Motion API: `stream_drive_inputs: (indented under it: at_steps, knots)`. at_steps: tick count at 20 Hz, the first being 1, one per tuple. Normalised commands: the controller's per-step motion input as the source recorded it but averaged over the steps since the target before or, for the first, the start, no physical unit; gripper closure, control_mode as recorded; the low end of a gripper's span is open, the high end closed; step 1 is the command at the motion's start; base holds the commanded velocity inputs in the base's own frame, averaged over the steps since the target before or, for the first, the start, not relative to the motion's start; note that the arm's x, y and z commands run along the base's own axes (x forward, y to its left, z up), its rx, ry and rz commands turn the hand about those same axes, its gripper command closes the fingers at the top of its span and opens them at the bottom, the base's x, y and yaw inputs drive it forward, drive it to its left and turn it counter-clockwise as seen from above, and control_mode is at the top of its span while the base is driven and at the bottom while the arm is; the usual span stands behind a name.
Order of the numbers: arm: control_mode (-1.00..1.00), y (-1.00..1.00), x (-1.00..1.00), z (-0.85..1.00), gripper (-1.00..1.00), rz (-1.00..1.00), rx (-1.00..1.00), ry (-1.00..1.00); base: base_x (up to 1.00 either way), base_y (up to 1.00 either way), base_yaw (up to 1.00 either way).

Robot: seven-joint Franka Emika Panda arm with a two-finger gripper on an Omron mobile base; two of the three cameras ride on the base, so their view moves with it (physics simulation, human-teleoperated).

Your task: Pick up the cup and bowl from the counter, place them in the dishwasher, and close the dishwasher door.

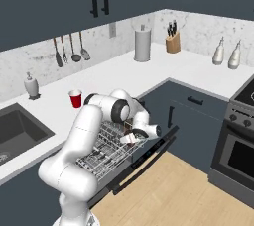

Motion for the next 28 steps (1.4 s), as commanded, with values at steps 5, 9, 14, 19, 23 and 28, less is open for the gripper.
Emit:
stream_drive_inputs:
  at_steps: [5,9,14,19,23,28]
  knots:
    - [-1.0,-0.67,-0.28,0.1,-1.0,-0.12,-0.02,0.27,0.0,0.0,0.0]
    - [-1.0,-0.54,-0.29,0.25,-1.0,-0.14,-0.08,0.27,0.0,0.0,0.0]
    - [-1.0,-0.03,-0.63,0.8,-1.0,-0.05,-0.14,-0.05,0.0,0.0,0.0]
    - [-1.0,0.48,-0.86,1.0,-1.0,0.01,-0.25,-0.34,0.0,0.0,0.0]
    - [-1.0,0.77,-0.96,1.0,-1.0,0.03,-0.4,-0.45,0.0,0.0,0.0]
    - [-1.0,0.58,-0.74,1.0,-1.0,0.14,-0.35,-0.32,0.0,0.0,0.0]
